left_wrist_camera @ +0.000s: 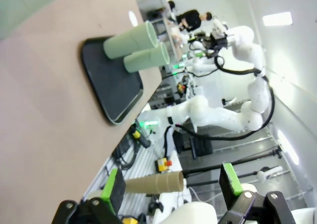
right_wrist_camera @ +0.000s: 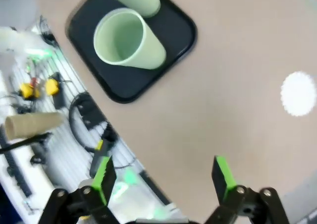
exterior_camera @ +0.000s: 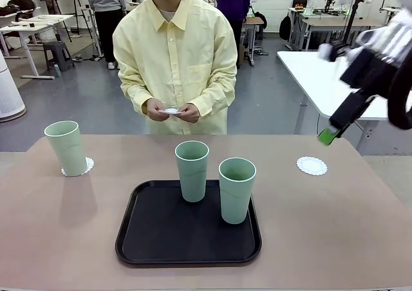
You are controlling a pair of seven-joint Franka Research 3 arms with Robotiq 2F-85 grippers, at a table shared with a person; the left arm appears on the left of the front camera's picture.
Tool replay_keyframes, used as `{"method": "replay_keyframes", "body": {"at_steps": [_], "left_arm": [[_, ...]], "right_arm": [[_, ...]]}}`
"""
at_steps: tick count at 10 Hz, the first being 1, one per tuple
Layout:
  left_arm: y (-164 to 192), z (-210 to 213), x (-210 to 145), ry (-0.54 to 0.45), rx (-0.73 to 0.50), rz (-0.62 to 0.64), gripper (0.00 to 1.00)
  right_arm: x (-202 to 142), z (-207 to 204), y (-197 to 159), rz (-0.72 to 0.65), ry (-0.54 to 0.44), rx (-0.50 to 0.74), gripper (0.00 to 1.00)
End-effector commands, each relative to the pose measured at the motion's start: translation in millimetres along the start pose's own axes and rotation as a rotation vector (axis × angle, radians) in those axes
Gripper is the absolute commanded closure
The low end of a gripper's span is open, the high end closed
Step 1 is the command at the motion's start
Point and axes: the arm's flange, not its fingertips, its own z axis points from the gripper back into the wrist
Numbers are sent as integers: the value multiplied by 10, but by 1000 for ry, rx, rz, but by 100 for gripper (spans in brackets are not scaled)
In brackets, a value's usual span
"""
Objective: Place coasters on the table and set cups on them.
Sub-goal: Take one Reusable plastic cup from the Flat Tray and place it on a coaster set by the human.
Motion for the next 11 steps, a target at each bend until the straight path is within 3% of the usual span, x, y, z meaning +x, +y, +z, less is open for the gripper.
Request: {"method": "replay_keyframes", "body": {"at_steps": [1, 3, 8, 10, 11], "left_arm": [[-17, 15, -5, -5, -3, 0, 0], [-17, 15, -5, -5, -3, 0, 0], [-17, 15, -5, -5, -3, 0, 0], [-17, 15, -5, -5, -3, 0, 0], [-17, 15, -5, -5, -3, 0, 0]], "right_arm": [[55, -381, 18, 61, 43, -145, 0], [70, -524, 45, 114, 64, -144, 0], [104, -436, 85, 126, 47, -123, 0], [-228, -406, -143, 416, -331, -7, 0], [-346, -484, -317, 547, -467, 66, 0]]}}
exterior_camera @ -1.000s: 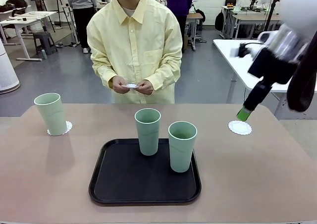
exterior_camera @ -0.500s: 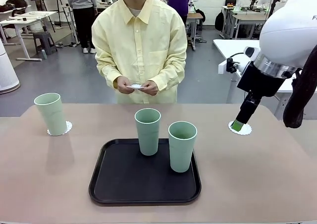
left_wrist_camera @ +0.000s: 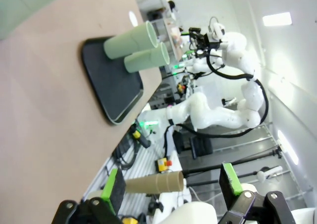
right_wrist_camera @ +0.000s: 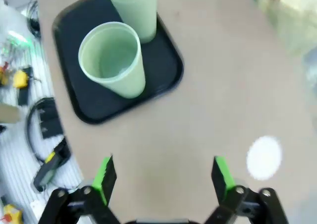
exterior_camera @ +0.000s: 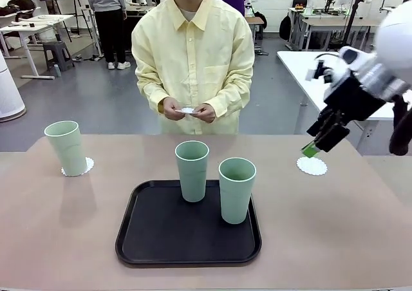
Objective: Place coasters on the table and set cups on them.
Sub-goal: Take one Reusable plastic cup from the Flat Tray and place it on a coaster set by the human.
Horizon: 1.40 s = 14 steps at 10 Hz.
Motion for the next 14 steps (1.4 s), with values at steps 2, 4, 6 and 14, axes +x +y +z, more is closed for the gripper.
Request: {"method": "replay_keyframes", "body": {"at_steps": [2, 4, 6, 14], "left_arm": [[-18, 16, -6, -5, -3, 0, 0], [-18, 16, -6, -5, -3, 0, 0], [-18, 16, -6, -5, -3, 0, 0], [-18, 16, -6, -5, -3, 0, 0]], "right_arm": [[-722, -368, -383, 241, -458, 288, 0], [-992, -597, -525, 242, -566, 452, 0], [-1076, -817, -595, 213, -551, 471, 0], [-1165, -1007, -461, 188, -573, 505, 0]]}}
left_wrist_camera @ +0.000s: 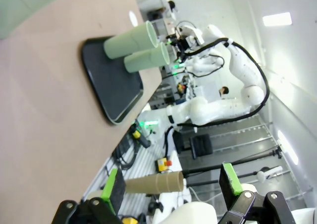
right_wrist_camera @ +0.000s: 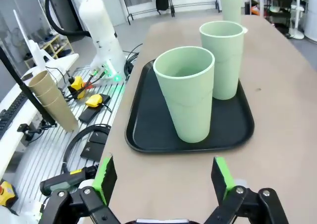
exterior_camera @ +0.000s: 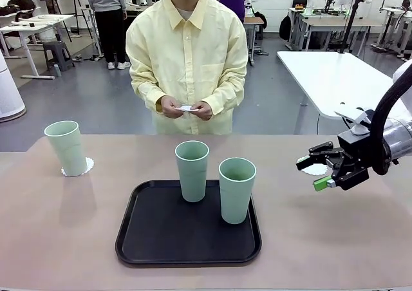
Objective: Place coasters on the table and set cups on them.
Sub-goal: Take one Reusable plastic cup from the Flat Tray and place it on a coaster set by the human.
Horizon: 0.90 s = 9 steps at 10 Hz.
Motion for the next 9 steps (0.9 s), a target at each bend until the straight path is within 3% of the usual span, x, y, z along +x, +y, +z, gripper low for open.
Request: {"method": "replay_keyframes", "body": {"at_steps": [1, 2, 5, 7, 9], "left_arm": [[-18, 17, -7, -6, -3, -1, 0], [-18, 17, -7, -6, -3, -1, 0], [-18, 17, -7, -6, -3, -1, 0], [-18, 17, -7, -6, -3, -1, 0], [-18, 17, -7, -6, -3, -1, 0]], "right_arm": [[0, -16, -11, 1, 4, -1, 0], [26, -137, -29, 168, 37, 10, 0], [-67, -549, -216, 338, 48, 15, 0], [-107, -812, -329, 332, 32, 14, 0], [-132, -971, -497, 236, -73, 25, 0]]}}
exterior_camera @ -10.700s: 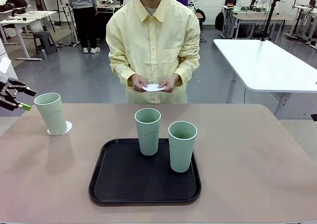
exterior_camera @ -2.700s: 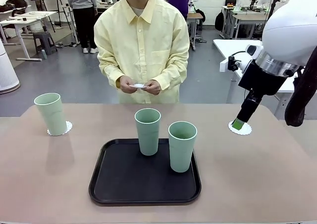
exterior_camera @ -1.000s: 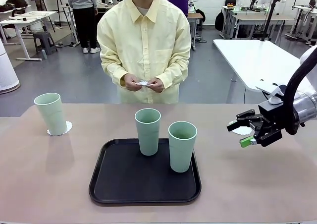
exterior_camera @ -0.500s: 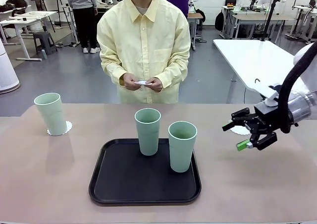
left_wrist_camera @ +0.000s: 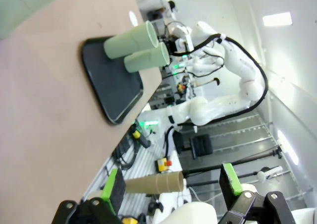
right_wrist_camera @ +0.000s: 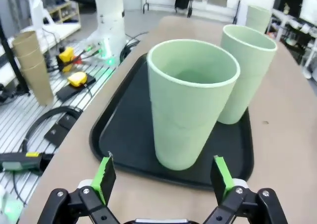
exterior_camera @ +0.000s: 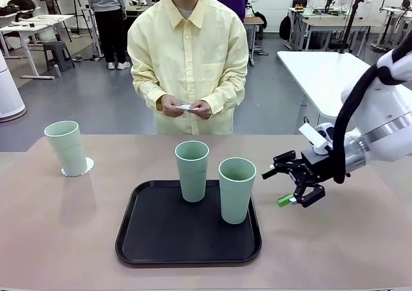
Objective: Place coasters on the table and set cups on them.
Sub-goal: Take one Reusable plastic cup from the Flat Tray and place it on a coaster set by the human.
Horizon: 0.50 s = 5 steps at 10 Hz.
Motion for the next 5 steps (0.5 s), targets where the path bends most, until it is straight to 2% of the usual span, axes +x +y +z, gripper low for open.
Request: {"method": "replay_keyframes", "body": {"at_steps": [1, 5], "left_arm": [[-18, 15, -7, -6, -3, -1, 0], [-18, 15, -7, -6, -3, -1, 0]], "right_arm": [[-42, -103, -172, -58, -81, -19, 0], [-57, -246, -204, -97, -112, 5, 0]]}}
